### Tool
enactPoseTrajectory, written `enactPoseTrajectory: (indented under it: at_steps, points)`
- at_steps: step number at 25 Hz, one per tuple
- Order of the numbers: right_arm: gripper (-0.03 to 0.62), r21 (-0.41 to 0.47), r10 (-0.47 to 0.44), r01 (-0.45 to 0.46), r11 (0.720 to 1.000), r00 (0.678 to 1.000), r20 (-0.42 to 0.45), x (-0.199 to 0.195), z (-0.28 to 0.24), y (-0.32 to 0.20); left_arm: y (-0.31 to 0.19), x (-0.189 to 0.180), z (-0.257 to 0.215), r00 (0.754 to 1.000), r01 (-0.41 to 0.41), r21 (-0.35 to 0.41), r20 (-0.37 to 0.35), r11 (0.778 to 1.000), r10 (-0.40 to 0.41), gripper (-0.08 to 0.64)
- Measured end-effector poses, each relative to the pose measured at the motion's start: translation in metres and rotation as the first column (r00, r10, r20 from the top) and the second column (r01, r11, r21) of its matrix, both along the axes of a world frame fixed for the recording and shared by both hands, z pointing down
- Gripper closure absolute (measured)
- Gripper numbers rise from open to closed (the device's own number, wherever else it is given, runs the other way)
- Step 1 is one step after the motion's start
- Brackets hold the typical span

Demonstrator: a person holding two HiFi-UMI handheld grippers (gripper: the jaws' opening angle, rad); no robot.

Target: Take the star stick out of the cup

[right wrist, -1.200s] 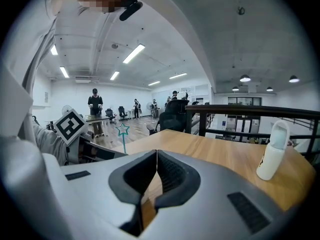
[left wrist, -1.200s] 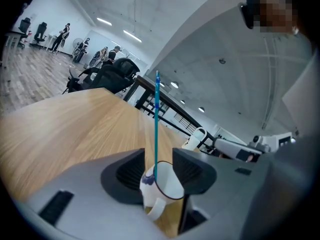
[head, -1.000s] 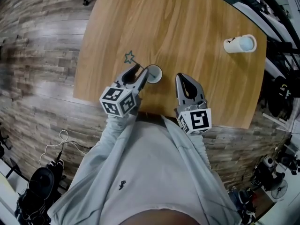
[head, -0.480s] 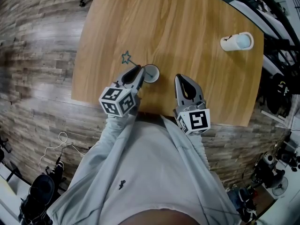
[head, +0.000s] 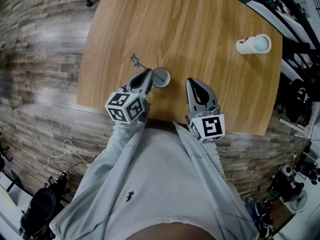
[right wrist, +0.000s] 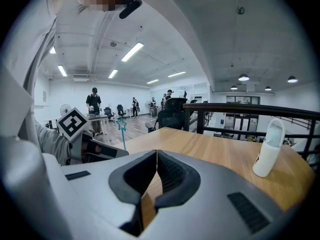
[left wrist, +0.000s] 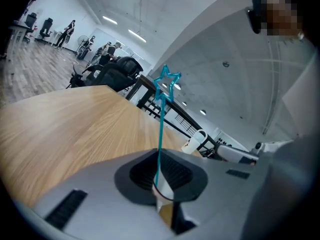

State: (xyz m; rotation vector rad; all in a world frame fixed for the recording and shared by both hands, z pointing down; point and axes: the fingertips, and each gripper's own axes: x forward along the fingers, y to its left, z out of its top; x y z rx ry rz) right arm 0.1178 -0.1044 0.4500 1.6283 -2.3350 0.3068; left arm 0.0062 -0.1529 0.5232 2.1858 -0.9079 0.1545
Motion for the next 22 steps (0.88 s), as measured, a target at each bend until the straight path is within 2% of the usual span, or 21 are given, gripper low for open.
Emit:
enactPoseTrajectory:
  at_steps: [7, 22]
  points:
    - [0.575, 0.012, -0.003, 0.003, 1.0, 1.0, 0.005, 0.002, -0.004, -0.004, 0.0, -0.002, -0.007, 1.0, 0.011, 0.011, -0.003, 1.0, -0.011, 0.531]
    - [0.575, 0.069, -0.031, 0.03, 0.997, 0.999, 0.009, -0.003, -0.023, -0.013, -0.007, -0.016, -0.041, 0.998, 0.059, 0.109, 0.007, 0.992, -0.06, 0.531]
